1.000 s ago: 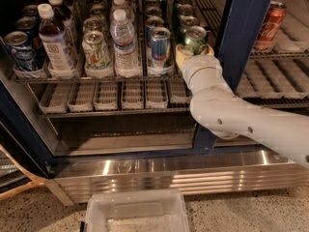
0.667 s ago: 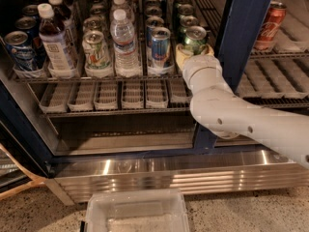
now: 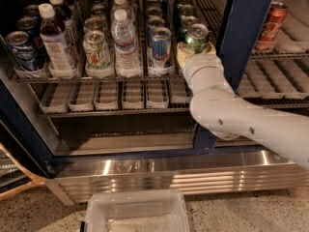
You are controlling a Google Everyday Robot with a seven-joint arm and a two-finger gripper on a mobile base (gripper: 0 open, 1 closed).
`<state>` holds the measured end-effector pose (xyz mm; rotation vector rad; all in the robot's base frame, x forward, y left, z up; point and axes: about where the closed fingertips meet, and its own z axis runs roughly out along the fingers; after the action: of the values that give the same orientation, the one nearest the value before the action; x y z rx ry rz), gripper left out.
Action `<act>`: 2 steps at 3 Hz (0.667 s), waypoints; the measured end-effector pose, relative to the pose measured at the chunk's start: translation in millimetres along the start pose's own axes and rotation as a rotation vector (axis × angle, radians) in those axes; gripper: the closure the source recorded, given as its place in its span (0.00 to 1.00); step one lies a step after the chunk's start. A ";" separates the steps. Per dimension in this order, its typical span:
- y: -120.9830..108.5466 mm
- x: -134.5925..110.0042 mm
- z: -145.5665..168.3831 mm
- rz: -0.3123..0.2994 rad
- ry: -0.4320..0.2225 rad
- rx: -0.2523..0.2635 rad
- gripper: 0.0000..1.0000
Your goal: Pick green can from top shelf of fridge
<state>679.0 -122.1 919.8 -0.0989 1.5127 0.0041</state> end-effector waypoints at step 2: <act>-3.5 -10.2 -6.6 -0.038 -0.022 0.015 1.00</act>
Offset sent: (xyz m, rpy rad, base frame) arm -0.2176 0.1780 0.2378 -0.3931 -0.3934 0.2058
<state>672.0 -125.4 929.9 -0.1151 1.4887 -0.0367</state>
